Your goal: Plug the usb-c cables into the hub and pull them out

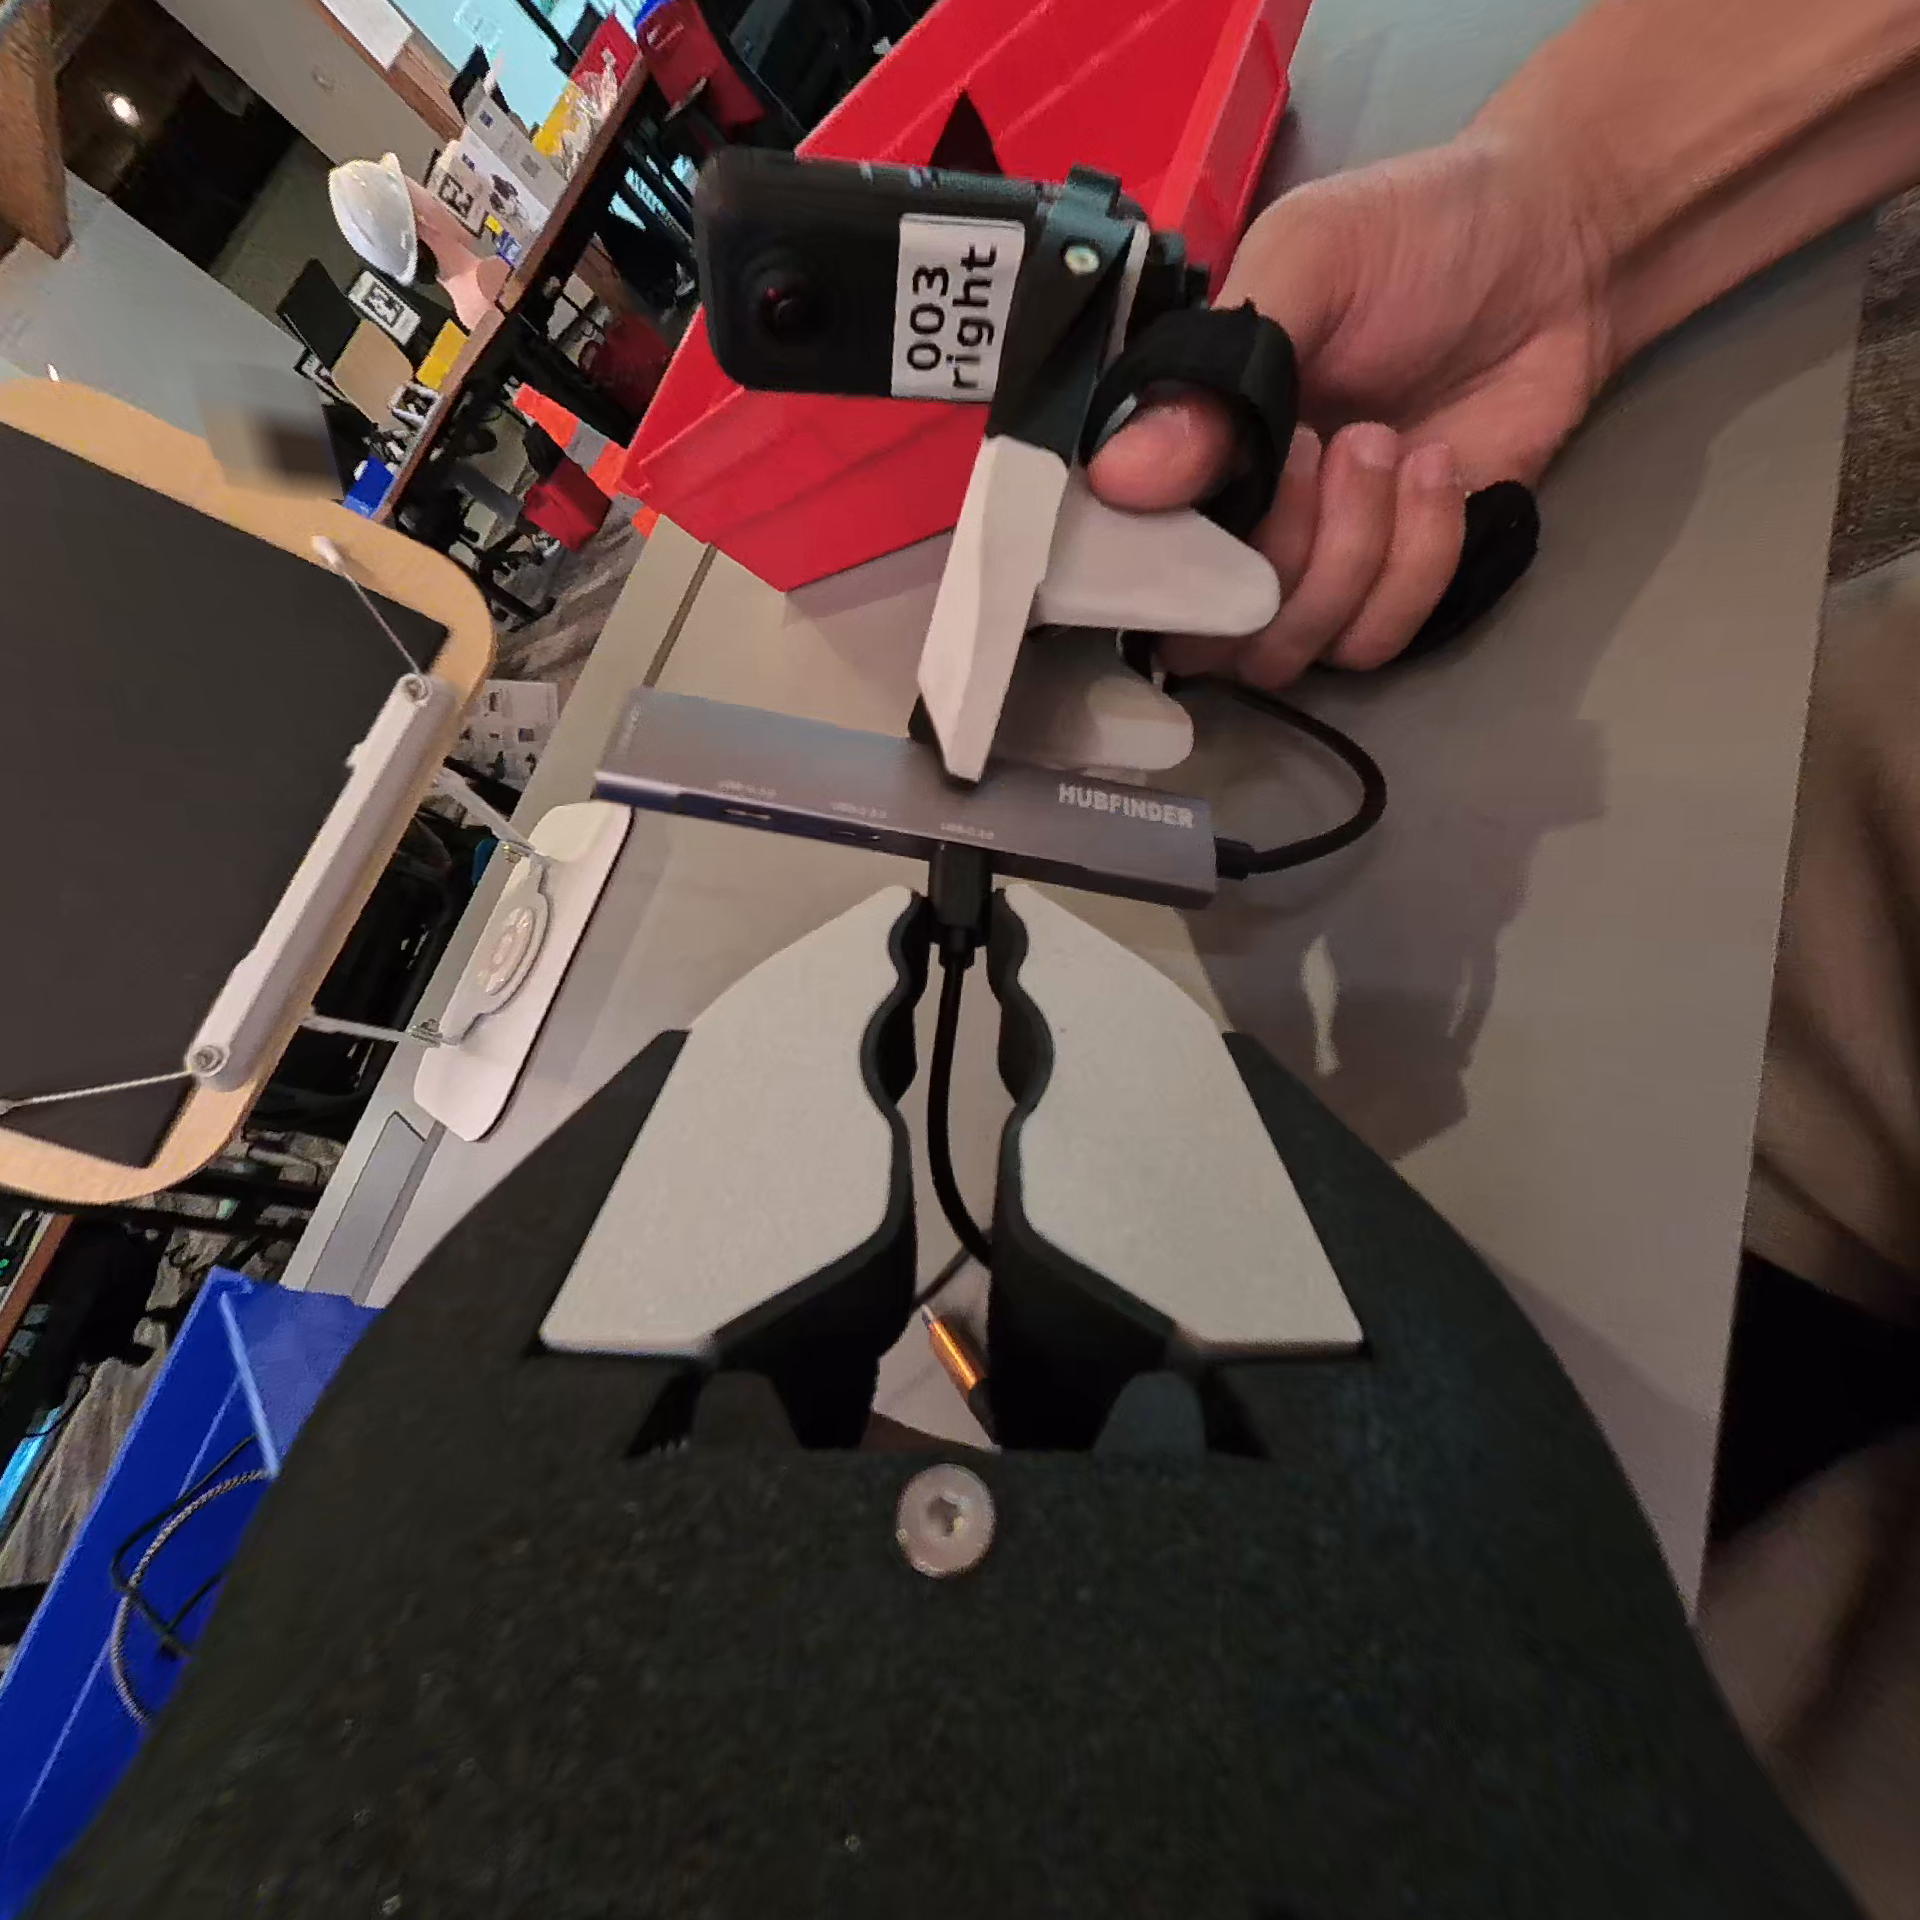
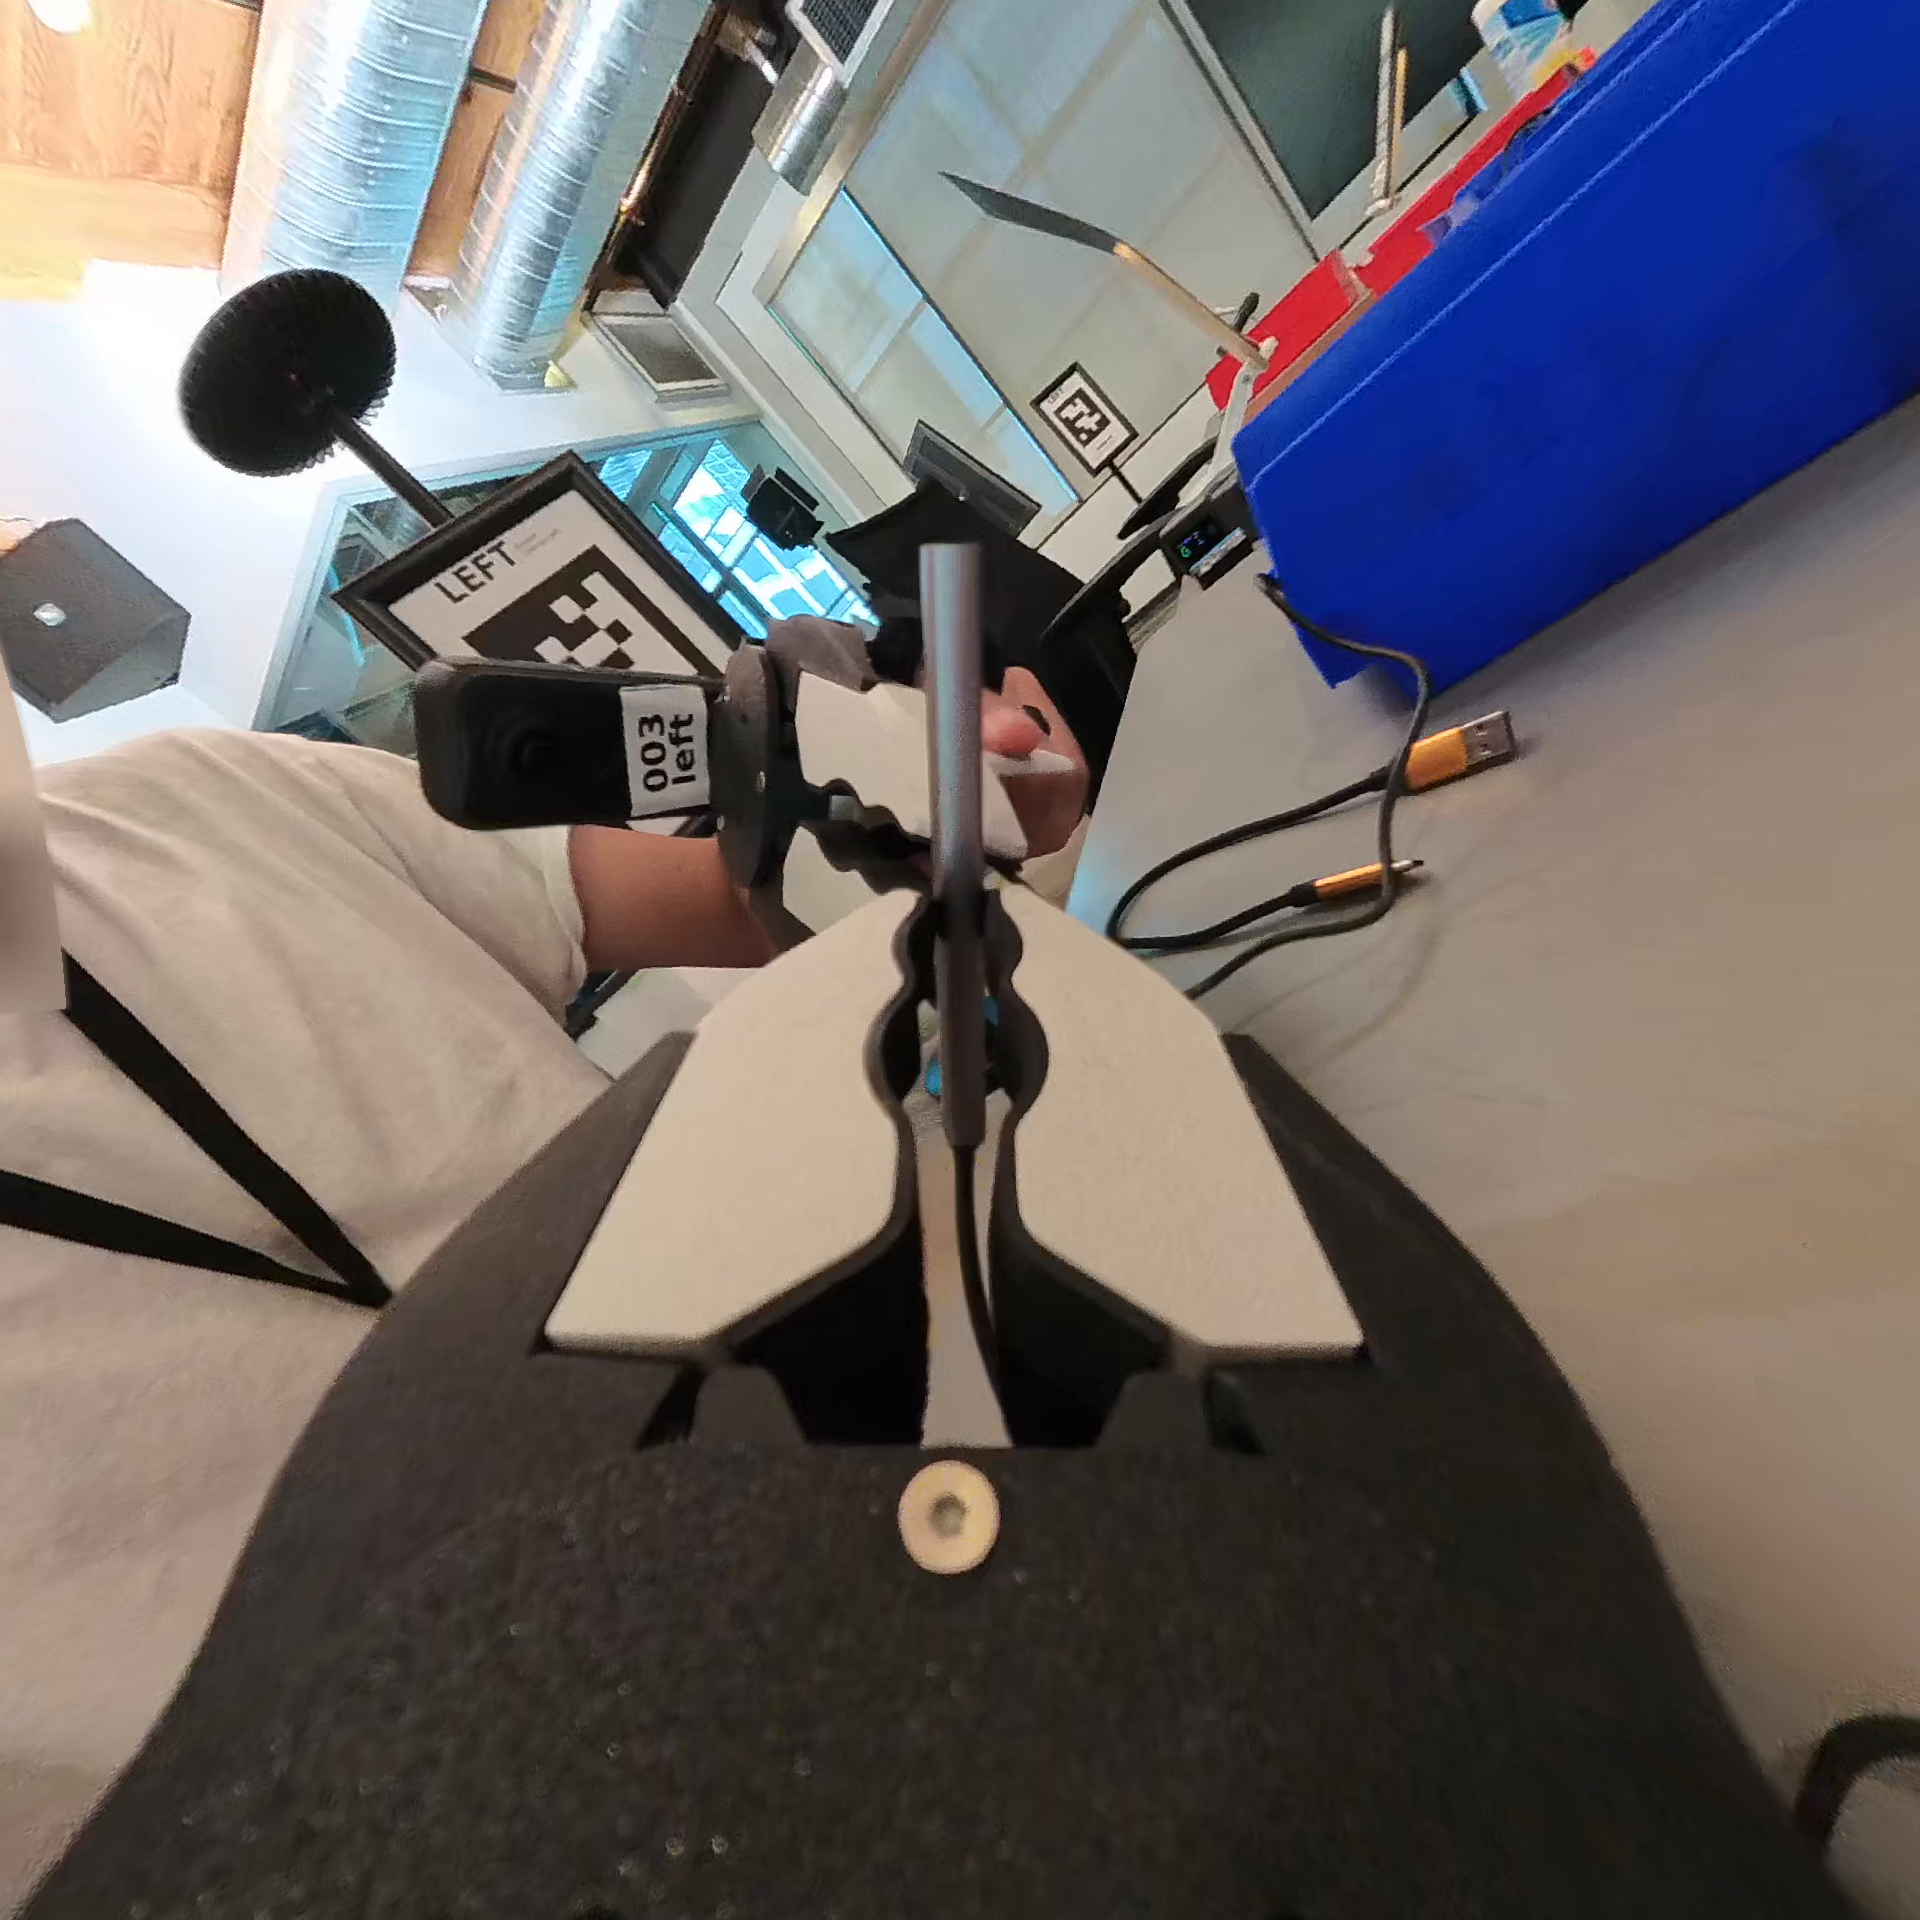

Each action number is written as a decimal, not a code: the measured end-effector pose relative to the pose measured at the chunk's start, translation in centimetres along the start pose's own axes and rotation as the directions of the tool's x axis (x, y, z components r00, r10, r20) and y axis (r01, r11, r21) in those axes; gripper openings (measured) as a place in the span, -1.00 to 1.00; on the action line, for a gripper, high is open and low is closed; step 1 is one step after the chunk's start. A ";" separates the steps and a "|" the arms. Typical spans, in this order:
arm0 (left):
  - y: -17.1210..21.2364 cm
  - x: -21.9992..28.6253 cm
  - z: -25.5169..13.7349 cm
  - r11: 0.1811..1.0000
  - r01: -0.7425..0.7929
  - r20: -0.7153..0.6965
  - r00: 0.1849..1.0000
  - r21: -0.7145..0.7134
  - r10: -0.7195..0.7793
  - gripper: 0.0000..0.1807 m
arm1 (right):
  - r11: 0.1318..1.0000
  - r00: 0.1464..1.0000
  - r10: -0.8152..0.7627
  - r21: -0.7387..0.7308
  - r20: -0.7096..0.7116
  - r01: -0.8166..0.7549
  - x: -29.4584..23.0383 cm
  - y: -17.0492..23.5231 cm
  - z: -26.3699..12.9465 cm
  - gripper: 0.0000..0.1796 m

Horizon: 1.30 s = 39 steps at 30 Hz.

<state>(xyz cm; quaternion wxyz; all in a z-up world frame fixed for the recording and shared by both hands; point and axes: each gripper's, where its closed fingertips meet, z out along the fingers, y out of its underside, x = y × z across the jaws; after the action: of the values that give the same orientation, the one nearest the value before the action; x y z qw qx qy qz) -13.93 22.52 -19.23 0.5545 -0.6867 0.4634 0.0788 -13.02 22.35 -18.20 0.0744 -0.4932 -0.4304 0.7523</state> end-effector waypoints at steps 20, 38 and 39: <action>6.2 -2.8 -2.1 0.941 0.244 0.161 0.964 -0.235 -0.210 -0.89 | 0.998 0.996 -0.048 -0.041 -0.081 0.045 0.9 0.2 -0.1 -0.91; 7.4 3.4 -7.7 0.776 0.599 0.107 0.800 -0.198 -0.590 -0.70 | 0.756 0.291 -0.604 -0.418 -0.742 0.504 -7.0 -30.8 -21.4 -0.90; 7.6 3.7 -7.9 0.770 0.605 0.107 0.795 -0.202 -0.596 -0.71 | 0.767 0.285 -0.588 -0.410 -0.757 0.494 -5.8 -31.0 -22.7 -0.90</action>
<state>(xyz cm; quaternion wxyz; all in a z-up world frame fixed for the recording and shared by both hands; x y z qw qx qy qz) -20.57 14.29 -23.81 0.4770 -0.8556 0.1977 -0.0377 -1.56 51.45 4.82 0.5026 -0.6238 -0.5102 0.3131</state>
